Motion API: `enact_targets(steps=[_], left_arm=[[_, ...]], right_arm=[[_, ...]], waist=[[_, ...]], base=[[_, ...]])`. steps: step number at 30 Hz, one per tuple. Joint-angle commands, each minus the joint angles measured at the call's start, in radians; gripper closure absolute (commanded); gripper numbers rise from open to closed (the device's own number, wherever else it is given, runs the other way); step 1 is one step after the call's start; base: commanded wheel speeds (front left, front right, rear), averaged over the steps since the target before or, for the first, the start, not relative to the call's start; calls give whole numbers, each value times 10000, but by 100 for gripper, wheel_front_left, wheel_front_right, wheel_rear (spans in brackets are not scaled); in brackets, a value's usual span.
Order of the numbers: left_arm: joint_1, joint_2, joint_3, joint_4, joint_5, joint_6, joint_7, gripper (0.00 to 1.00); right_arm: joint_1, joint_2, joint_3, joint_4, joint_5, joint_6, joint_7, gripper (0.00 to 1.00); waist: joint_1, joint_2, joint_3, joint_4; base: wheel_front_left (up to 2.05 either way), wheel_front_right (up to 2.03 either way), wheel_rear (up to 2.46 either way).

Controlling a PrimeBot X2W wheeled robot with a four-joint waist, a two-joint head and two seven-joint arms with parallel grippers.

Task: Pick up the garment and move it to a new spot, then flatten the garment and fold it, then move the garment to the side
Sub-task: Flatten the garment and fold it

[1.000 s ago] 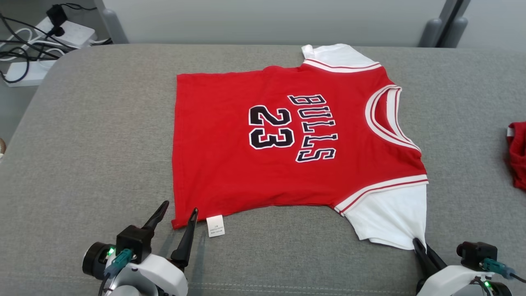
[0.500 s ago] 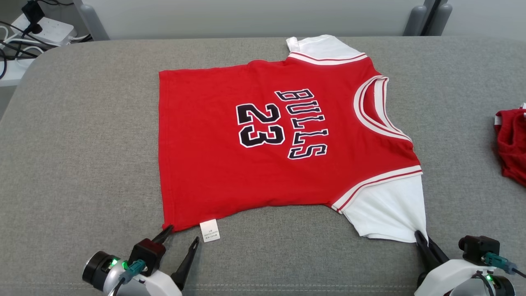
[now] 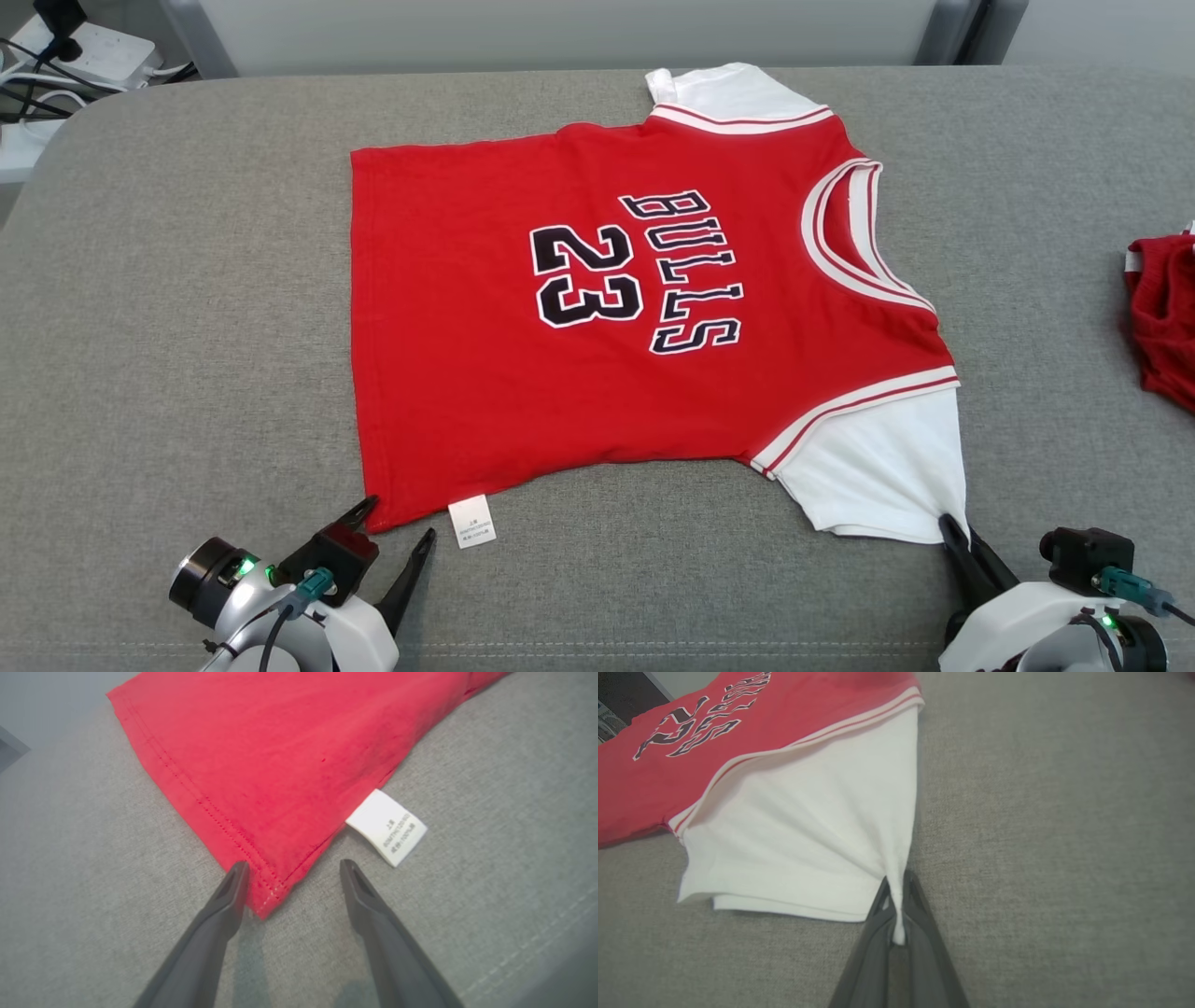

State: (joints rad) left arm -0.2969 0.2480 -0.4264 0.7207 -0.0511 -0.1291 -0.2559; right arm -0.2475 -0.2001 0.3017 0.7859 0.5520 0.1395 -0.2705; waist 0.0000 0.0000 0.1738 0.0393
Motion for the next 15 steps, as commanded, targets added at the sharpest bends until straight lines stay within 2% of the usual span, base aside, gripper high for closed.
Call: enact_targets(steps=[1, 8, 10, 11, 12, 13, 14, 15], left_arm=[[-466, 365, 304, -141, 88, 147, -59, 0], [-684, 620, -5, 203, 596, 512, -59, 2], [-782, 688, -117, 258, 685, 531, -59, 33], [-782, 688, -117, 258, 685, 531, -59, 33], [-850, 719, -181, 290, 694, 531, -59, 70], [-850, 719, -181, 290, 694, 531, -59, 70], [-872, 742, -237, 319, 693, 546, -59, 100], [-873, 741, -257, 335, 679, 554, -59, 100]], right_arm=[[-4, -229, 176, 82, -54, -88, 87, 100], [-127, -332, 186, -107, 18, -88, 87, 100], [-176, -387, 203, -198, 33, -88, 87, 100], [-176, -387, 203, -198, 33, -88, 87, 100], [-220, -418, 231, -272, 40, -88, 87, 100], [-220, -418, 231, -272, 40, -88, 87, 100], [-243, -436, 254, -333, 53, -88, 87, 100], [-250, -436, 259, -371, 72, -88, 87, 100]], waist=[[0, 0, 8, -30], [0, 0, 81, -139], [0, 0, 105, -176], [0, 0, 105, -176], [0, 0, 117, -217], [0, 0, 117, -217], [0, 0, 112, -248], [0, 0, 107, -261]], base=[[0, 0, 0], [0, 0, 0], [0, 0, 0], [0, 0, 0], [0, 0, 0], [0, 0, 0], [0, 0, 0], [0, 0, 0]])
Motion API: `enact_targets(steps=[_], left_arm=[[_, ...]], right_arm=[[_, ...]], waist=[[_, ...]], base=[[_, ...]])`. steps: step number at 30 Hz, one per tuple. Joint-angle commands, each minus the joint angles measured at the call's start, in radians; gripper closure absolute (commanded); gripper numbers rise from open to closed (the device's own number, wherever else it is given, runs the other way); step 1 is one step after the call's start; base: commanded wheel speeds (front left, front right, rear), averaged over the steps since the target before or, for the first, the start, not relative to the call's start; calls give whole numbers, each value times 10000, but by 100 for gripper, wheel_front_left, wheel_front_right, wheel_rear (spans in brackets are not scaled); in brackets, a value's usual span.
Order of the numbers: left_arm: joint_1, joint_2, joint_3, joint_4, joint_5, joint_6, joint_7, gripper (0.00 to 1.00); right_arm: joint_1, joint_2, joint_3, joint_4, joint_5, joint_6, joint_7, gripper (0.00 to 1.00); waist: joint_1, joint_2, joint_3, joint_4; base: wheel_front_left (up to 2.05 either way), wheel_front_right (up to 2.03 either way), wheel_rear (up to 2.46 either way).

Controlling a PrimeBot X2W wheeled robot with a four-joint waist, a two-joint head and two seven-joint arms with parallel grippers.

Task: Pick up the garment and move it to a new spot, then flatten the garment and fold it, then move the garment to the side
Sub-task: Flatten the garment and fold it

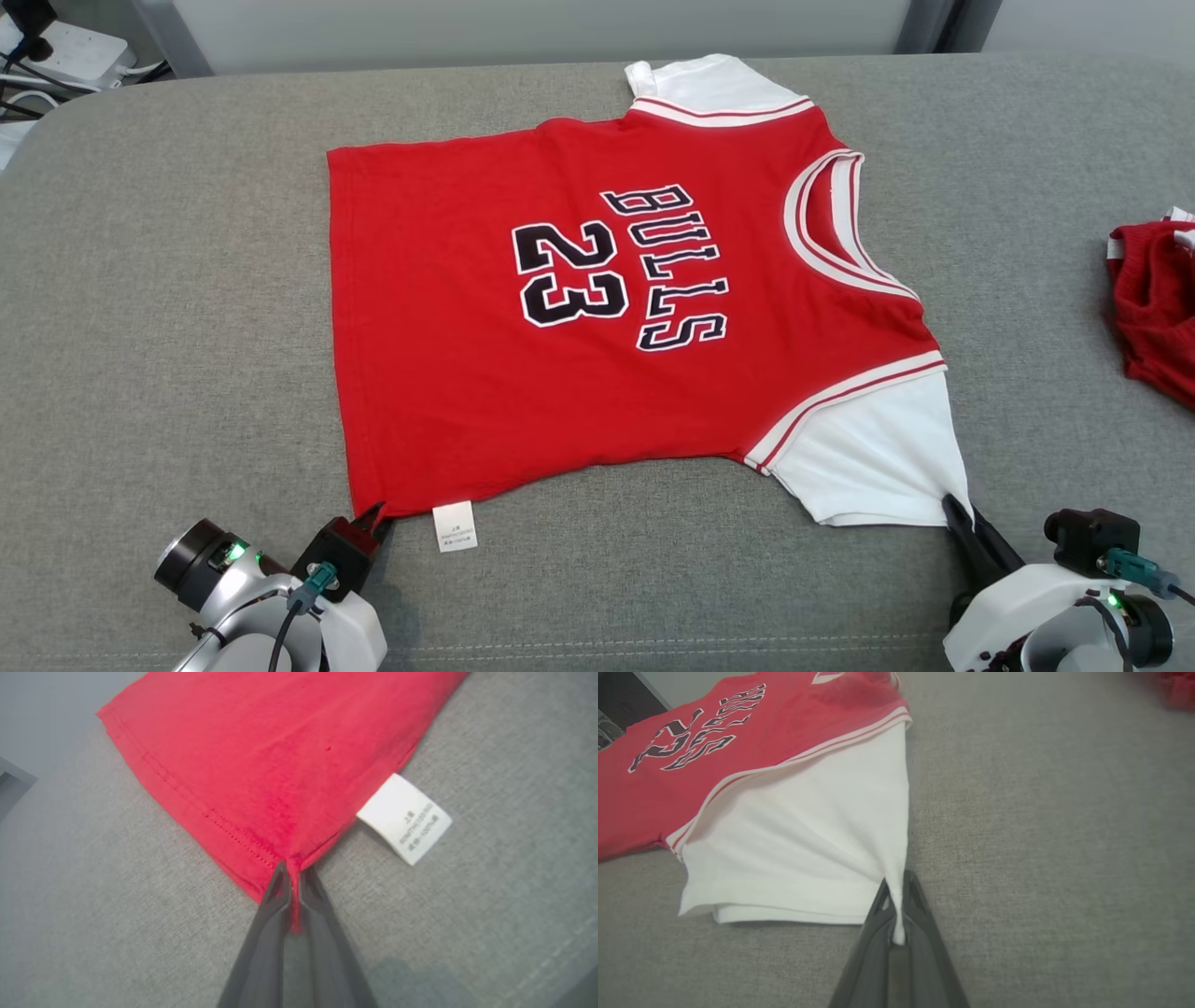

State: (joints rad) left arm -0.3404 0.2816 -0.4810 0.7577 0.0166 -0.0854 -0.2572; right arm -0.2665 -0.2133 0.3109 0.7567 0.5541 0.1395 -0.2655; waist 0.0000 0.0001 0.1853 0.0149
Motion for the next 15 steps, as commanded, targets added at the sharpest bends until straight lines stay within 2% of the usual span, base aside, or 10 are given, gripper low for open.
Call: enact_targets(steps=[1, 7, 15], left_arm=[[-433, 403, 268, -25, -11, 129, -46, 100], [-399, 475, 159, 27, -59, 141, -46, 100], [-135, 800, 99, 230, -206, 174, -46, 100]], right_arm=[[-65, -302, 178, -103, 73, -88, 37, 100], [-129, -415, 312, -371, 271, -88, 142, 100], [193, -1647, 1614, -2340, 1723, -88, 1674, 100]], waist=[[0, -1, -14, -30], [0, -1, -112, -75], [0, -1, -559, -306]], base=[[0, 0, 0], [0, 0, 0], [0, 0, 0]])
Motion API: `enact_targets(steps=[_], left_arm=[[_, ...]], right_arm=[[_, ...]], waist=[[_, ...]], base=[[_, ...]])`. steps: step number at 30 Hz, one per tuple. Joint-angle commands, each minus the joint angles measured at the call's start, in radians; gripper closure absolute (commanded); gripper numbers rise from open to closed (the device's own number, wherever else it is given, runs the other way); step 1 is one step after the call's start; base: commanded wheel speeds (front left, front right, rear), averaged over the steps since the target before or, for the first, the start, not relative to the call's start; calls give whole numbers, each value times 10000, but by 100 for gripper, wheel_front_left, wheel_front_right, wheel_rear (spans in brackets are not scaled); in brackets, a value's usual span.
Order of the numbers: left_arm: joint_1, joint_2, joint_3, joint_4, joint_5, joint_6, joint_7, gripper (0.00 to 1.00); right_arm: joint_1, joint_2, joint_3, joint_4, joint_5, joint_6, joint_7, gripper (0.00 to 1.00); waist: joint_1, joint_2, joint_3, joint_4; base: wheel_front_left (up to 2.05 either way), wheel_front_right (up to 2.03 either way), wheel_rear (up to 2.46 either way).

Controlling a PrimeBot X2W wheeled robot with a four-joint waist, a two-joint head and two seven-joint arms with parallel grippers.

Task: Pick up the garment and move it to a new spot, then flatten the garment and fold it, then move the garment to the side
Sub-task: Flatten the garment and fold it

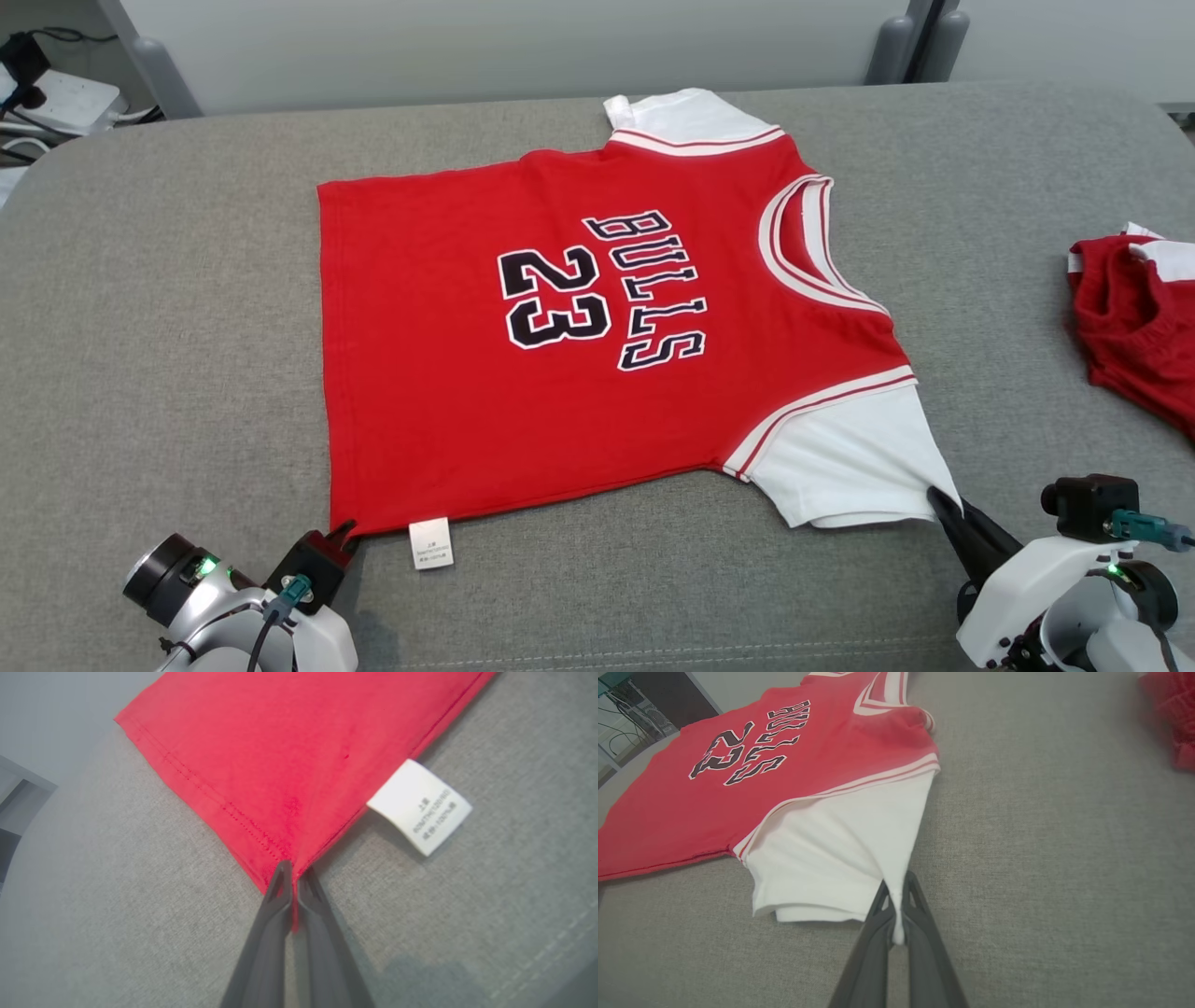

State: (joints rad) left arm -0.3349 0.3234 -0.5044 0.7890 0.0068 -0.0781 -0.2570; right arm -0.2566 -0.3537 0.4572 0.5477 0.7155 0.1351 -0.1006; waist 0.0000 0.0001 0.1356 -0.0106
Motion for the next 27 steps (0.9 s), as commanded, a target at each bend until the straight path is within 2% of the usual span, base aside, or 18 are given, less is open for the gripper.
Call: enact_targets(steps=[1, 12, 18, 27], left_arm=[[-174, 386, 335, -56, -134, 112, -47, 100], [14, 475, 391, 230, -387, 177, -47, 100], [145, 566, 398, 392, -470, 197, -47, 100], [289, 837, 387, 671, -581, 124, -47, 100]], right_arm=[[153, -406, 280, -494, 290, -44, 202, 100], [662, -1854, 1636, -2690, 2091, -44, 2425, 100], [883, -2301, 2014, -3353, 2766, -44, 3527, 100], [1336, -2700, 1969, -4091, 3395, -44, 4739, 100]], waist=[[0, -1, -105, -78], [0, -1, -588, -368], [0, -1, -877, -363], [0, -1, -1190, -117]], base=[[0, 0, 0], [0, 0, 0], [0, 0, 0], [0, 0, 0]])
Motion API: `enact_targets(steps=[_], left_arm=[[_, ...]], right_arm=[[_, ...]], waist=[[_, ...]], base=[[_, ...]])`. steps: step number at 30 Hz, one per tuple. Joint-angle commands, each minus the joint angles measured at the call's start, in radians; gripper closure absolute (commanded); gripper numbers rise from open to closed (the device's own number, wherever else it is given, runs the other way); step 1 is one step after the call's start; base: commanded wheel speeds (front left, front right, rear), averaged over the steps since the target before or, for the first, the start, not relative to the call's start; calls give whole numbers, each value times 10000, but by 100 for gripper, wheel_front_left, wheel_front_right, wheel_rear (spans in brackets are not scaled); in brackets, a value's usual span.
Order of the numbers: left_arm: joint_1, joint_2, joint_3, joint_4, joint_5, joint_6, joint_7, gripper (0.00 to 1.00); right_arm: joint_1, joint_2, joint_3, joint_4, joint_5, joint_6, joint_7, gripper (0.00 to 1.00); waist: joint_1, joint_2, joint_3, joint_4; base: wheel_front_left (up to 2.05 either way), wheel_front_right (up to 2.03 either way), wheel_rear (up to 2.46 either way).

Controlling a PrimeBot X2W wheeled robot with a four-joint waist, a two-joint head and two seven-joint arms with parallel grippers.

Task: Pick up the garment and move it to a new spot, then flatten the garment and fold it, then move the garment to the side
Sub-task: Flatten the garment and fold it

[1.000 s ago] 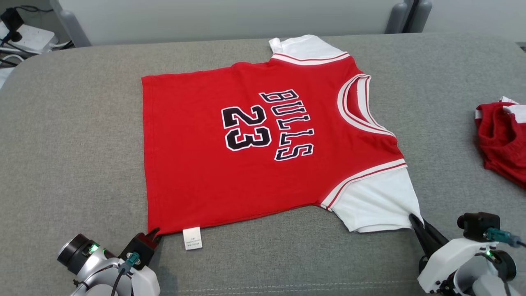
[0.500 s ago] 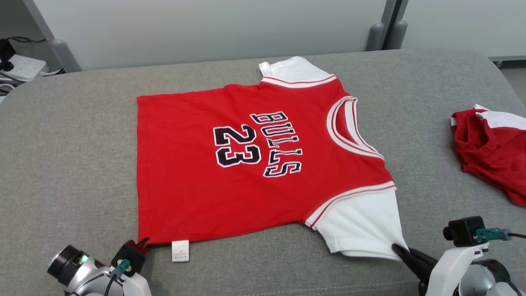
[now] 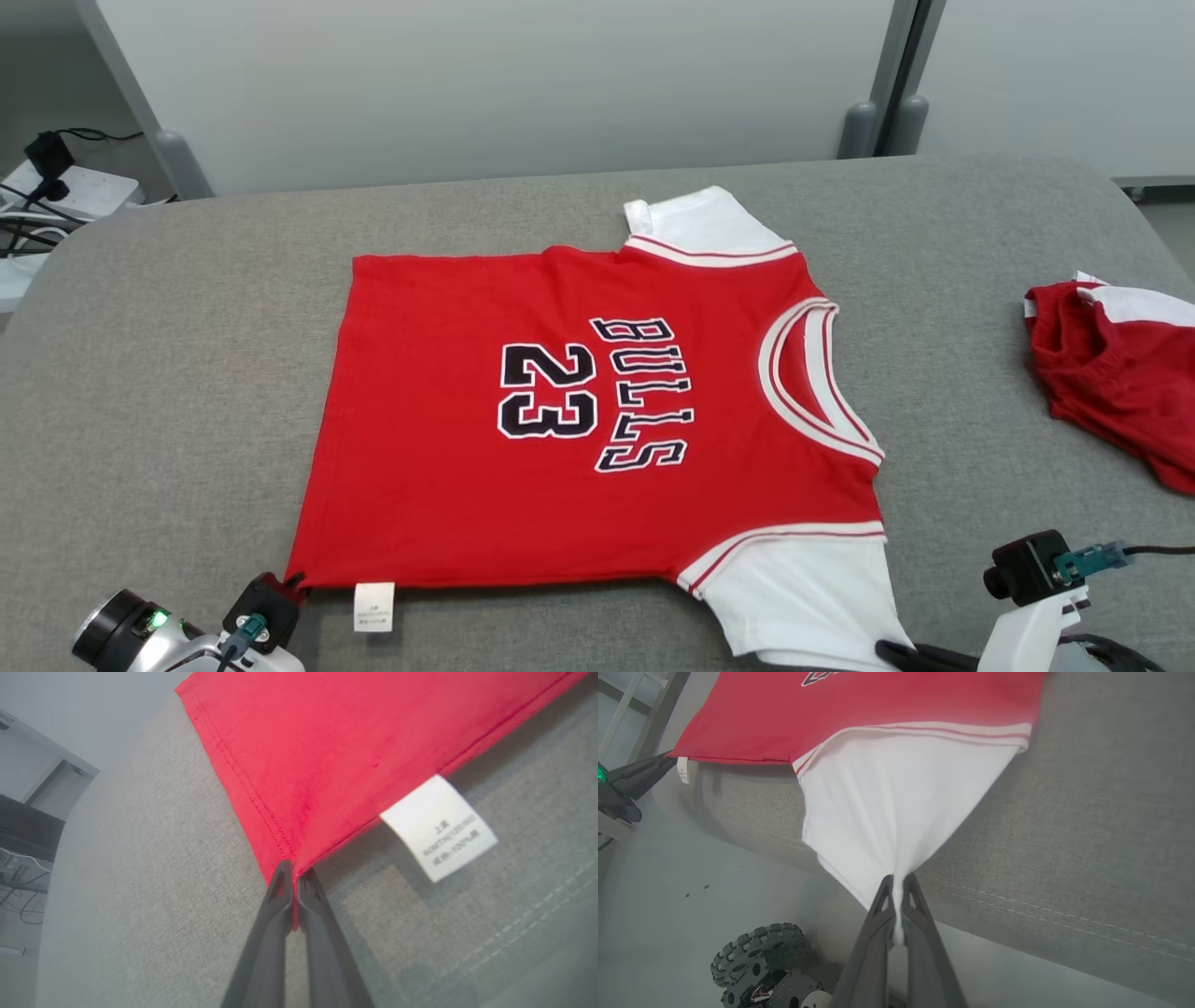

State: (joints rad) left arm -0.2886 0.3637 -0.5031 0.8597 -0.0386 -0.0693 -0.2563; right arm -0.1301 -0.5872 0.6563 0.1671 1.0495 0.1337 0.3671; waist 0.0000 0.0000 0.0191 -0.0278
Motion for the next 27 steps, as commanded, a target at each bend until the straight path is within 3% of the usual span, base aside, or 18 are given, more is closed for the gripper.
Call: enact_targets(steps=[1, 5, 17, 27], left_arm=[[-174, 435, 374, -37, -126, 36, -55, 100], [-106, 434, 326, 12, -143, 88, -55, 100], [-1498, 810, -692, -306, -49, -568, 108, 100], [-3330, 1328, -3557, -454, -1666, -611, 407, 100]], right_arm=[[70, -365, -21, -285, 55, -30, 62, 100], [261, -379, -151, -589, 253, -30, 502, 100], [-1207, 32, -1868, -193, -1267, -30, -1027, 100], [-2536, 569, -2372, 764, -1862, -30, -1330, 100]], waist=[[0, 0, -24, 54], [0, 0, -10, 191], [0, 0, 742, 490], [0, 0, 1326, 678]], base=[[0, 0, 0], [0, 0, 0], [0, 0, 0], [0, 0, 0]])
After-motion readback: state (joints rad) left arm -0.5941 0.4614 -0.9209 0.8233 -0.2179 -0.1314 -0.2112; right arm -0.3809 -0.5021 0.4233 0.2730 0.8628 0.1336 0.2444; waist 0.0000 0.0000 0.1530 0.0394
